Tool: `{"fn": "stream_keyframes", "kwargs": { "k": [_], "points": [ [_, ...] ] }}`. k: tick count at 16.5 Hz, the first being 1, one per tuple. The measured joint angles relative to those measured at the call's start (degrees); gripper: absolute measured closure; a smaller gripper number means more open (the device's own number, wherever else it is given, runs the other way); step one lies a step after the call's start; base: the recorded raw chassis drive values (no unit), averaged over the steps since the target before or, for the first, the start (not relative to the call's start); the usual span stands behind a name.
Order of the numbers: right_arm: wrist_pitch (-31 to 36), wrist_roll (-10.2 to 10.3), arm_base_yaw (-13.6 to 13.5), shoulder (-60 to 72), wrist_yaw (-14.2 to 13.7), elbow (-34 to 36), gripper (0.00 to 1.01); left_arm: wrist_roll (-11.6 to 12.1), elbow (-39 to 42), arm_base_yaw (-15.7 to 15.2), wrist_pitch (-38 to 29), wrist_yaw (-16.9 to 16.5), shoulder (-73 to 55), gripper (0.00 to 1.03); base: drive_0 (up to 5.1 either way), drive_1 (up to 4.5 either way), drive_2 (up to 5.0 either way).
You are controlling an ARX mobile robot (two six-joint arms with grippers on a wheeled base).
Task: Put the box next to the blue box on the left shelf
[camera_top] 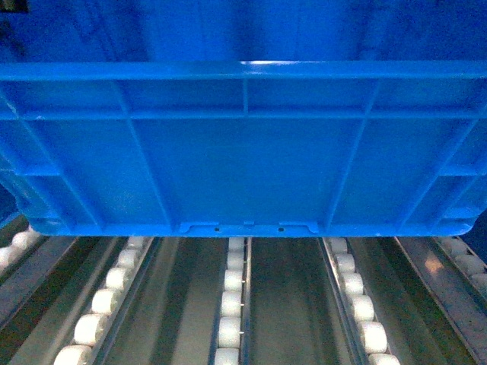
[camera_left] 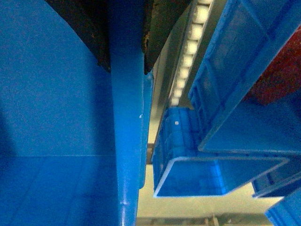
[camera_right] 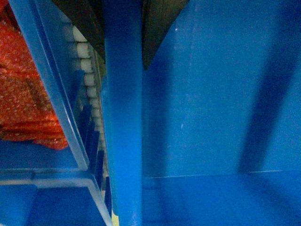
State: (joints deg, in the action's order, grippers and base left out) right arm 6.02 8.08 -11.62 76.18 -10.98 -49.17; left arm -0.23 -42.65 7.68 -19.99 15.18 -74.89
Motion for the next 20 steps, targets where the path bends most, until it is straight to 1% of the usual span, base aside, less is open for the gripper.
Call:
{"fn": "stream_keyframes", "kwargs": {
  "k": [1, 2, 4, 6, 8, 10, 14, 17, 18, 20],
  "points": [
    [-2.36, 0.57, 0.02, 0.7, 1.01, -0.61, 0.92, 0.04, -0.52, -0.35, 2.45, -0.13, -0.61, 0.92, 0.0, 0.0, 0.0],
    [-3.67, 1.33, 0.04, 1.73, 1.6, -0.63, 0.92, 0.31, -0.5, -0.44, 3.04, -0.2, -1.7, 0.92, 0.0, 0.0, 0.0],
    [-3.08, 2.69, 0.57, 6.82, 2.51, 0.68, 0.92, 0.52, 0.17, -0.68, 3.63, -0.98, -6.73, 0.92, 0.0, 0.0, 0.0],
    [-3.85, 3.1, 0.74, 8.57, 2.89, 0.85, 0.92, 0.55, 0.17, -0.68, 4.81, -1.22, -8.72, 0.92, 0.0, 0.0, 0.0],
    [-4.52, 4.02, 0.44, 9.99, 3.17, 2.03, 0.92, 1.03, 0.63, -0.9, 5.27, -1.38, -10.88, 0.92, 0.0, 0.0, 0.0],
    [-5.6, 4.0, -0.09, 9.99, 2.91, 2.01, 0.92, 0.7, 1.33, -1.31, 5.42, -1.73, -11.65, 0.92, 0.0, 0.0, 0.0],
    [-7.58, 4.37, -0.39, 9.73, 3.74, 1.79, 0.93, 0.81, 1.33, -1.73, 7.26, -1.73, -11.76, 0.92, 0.0, 0.0, 0.0],
    [-9.49, 5.42, -2.58, 9.22, 4.24, 1.77, 0.93, 2.99, 1.33, -3.56, 7.19, -2.01, -11.76, 0.92, 0.0, 0.0, 0.0],
    [-10.34, 6.34, -3.26, 9.38, 3.74, 2.12, 0.93, 3.65, 1.29, -4.31, 7.5, -3.06, -11.76, 0.92, 0.0, 0.0, 0.0],
    [-10.51, 6.69, -3.41, 9.38, 3.93, 2.12, 0.93, 3.87, 1.2, -4.76, 7.78, -3.08, -11.74, 0.92, 0.0, 0.0, 0.0]
  ]
}}
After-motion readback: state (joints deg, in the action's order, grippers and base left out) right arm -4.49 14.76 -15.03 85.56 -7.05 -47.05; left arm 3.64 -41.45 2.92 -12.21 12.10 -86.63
